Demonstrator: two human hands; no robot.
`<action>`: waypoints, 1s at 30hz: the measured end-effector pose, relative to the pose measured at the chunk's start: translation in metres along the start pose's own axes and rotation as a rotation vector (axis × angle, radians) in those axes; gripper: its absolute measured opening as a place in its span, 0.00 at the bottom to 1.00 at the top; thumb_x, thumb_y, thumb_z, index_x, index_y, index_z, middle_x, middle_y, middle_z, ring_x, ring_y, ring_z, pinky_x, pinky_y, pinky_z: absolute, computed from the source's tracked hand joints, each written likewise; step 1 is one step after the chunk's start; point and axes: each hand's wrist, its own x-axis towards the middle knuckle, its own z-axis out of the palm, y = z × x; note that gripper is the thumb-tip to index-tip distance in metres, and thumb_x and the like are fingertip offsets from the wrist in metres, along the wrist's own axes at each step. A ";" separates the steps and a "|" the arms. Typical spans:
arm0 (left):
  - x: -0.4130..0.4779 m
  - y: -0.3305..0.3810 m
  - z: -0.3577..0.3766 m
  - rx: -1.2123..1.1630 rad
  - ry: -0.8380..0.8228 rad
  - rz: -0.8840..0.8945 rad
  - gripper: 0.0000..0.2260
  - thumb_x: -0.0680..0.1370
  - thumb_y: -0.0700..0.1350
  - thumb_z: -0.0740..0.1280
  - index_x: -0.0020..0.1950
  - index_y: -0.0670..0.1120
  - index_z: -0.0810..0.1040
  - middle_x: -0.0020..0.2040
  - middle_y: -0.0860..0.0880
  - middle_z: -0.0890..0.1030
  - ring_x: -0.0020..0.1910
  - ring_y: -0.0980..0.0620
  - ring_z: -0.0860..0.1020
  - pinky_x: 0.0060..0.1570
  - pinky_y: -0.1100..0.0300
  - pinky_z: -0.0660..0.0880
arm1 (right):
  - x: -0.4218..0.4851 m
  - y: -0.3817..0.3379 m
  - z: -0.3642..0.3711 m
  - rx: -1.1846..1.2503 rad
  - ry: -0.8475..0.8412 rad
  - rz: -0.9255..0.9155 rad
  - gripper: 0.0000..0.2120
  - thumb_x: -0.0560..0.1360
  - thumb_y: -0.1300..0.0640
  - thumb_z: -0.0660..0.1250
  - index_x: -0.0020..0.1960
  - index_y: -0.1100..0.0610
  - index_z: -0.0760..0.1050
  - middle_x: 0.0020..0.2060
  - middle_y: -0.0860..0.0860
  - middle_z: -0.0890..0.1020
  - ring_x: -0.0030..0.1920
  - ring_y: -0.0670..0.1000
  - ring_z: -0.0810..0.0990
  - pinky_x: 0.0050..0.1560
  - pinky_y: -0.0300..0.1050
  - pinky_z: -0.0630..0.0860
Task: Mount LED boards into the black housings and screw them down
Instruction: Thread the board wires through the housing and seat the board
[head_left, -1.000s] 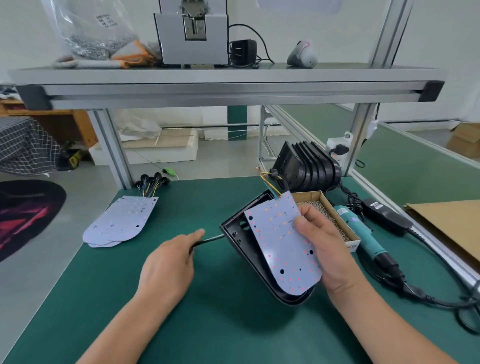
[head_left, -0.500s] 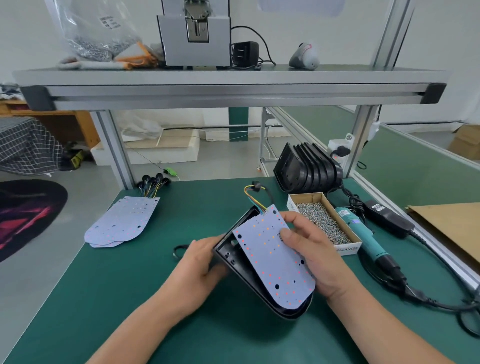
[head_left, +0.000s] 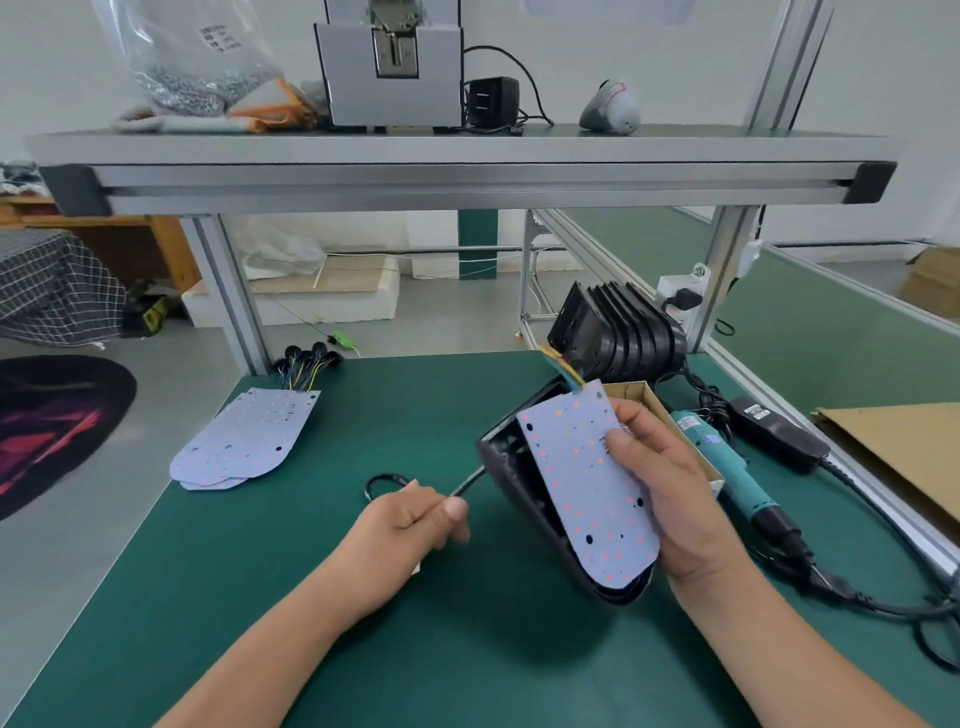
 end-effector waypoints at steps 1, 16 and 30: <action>0.000 0.003 0.001 -0.062 0.040 -0.051 0.17 0.84 0.62 0.63 0.48 0.57 0.88 0.36 0.54 0.79 0.48 0.61 0.81 0.60 0.68 0.71 | 0.000 -0.004 -0.002 0.001 0.004 -0.020 0.13 0.78 0.58 0.68 0.62 0.57 0.80 0.54 0.58 0.85 0.47 0.55 0.86 0.45 0.49 0.84; -0.006 0.009 0.018 -0.165 0.075 0.151 0.19 0.82 0.56 0.68 0.74 0.63 0.76 0.70 0.61 0.80 0.72 0.59 0.75 0.77 0.35 0.62 | -0.002 0.020 0.013 -0.082 -0.144 0.080 0.13 0.79 0.59 0.70 0.63 0.56 0.79 0.54 0.61 0.85 0.48 0.58 0.85 0.48 0.50 0.84; -0.005 0.019 0.014 -0.293 0.034 0.141 0.14 0.86 0.41 0.62 0.67 0.47 0.83 0.66 0.49 0.85 0.70 0.49 0.80 0.69 0.55 0.76 | 0.005 0.018 0.007 -0.182 -0.161 0.186 0.10 0.78 0.59 0.70 0.59 0.59 0.80 0.53 0.62 0.84 0.47 0.57 0.84 0.46 0.46 0.81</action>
